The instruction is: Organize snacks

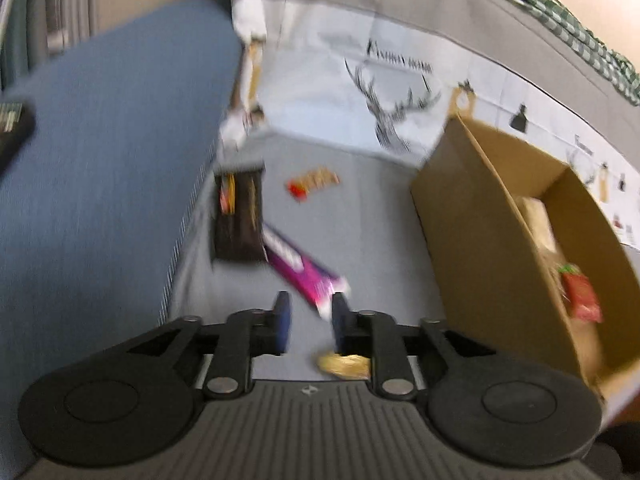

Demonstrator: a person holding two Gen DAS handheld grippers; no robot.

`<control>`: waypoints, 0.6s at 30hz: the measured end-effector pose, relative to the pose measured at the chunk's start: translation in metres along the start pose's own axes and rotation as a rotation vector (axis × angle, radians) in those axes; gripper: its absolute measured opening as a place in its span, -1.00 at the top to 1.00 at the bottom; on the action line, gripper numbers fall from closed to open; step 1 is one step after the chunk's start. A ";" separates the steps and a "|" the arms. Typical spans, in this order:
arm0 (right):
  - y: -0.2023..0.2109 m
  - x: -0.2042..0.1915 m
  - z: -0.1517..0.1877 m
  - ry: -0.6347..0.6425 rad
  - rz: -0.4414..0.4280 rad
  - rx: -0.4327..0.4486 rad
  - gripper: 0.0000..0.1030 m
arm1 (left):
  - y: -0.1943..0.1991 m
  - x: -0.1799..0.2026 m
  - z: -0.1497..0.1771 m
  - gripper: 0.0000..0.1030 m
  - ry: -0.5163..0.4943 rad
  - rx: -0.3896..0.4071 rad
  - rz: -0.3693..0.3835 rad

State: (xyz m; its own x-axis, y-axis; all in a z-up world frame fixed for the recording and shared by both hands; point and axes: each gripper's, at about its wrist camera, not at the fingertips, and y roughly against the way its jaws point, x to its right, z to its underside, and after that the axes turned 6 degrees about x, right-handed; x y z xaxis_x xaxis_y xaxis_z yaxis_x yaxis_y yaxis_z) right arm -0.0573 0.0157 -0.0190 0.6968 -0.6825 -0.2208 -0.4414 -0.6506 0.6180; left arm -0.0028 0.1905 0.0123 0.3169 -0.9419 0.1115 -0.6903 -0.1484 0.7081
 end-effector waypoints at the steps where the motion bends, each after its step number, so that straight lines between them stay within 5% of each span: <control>1: -0.001 0.000 0.001 0.005 -0.002 0.005 0.23 | -0.005 0.000 -0.005 0.27 -0.004 0.017 -0.016; 7: -0.022 0.001 0.003 0.048 0.020 -0.001 0.18 | -0.058 -0.010 -0.032 -0.11 0.037 0.037 -0.144; 15: -0.036 0.001 0.009 0.105 0.095 -0.036 0.18 | -0.114 -0.008 -0.026 -0.08 -0.028 -0.089 -0.273; 18: -0.039 0.007 0.010 0.086 0.115 -0.058 0.18 | -0.114 -0.020 -0.027 0.27 0.007 -0.080 -0.260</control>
State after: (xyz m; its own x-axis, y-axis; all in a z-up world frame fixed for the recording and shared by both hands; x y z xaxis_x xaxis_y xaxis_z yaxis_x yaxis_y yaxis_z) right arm -0.0404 0.0331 -0.0520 0.6902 -0.7189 -0.0824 -0.4895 -0.5477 0.6785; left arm 0.0873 0.2340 -0.0525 0.4820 -0.8728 -0.0767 -0.5312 -0.3608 0.7666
